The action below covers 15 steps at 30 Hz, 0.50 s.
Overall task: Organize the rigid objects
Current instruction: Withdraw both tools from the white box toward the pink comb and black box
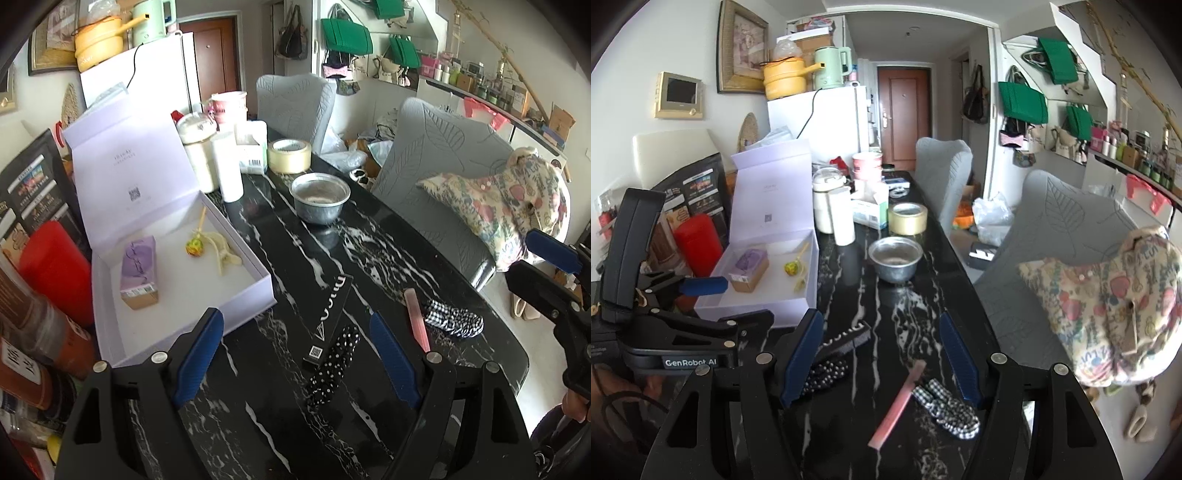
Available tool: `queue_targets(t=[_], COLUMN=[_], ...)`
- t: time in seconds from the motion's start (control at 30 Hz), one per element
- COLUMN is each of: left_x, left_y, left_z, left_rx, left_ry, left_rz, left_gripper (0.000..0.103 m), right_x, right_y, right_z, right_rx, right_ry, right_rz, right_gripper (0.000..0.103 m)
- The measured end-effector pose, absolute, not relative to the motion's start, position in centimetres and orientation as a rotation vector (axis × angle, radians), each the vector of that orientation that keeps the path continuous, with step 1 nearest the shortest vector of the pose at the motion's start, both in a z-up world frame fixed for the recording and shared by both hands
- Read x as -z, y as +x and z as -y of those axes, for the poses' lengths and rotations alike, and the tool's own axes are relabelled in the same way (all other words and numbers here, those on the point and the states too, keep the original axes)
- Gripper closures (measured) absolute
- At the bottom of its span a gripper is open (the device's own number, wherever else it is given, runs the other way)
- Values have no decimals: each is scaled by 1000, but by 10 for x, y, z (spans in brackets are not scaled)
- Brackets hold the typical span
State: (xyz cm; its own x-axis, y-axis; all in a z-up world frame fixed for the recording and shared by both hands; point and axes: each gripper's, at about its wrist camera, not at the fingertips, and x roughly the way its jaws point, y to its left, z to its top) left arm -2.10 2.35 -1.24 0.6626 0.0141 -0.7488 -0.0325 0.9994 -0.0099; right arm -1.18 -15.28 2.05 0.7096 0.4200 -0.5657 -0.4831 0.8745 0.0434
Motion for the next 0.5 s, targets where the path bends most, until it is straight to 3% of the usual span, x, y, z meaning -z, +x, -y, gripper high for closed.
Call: queue_targets(t=[0.5], left_x=[62], left_y=[3], left_z=[-16], left_rx=[-14], left_ry=[-20], left_rz=[-917], left_gripper=[21], right_x=[35], right_y=[-12], right_z=[171], right_rx=[-513], right_ry=[-61], right_rz=[-673], right_gripper=[37])
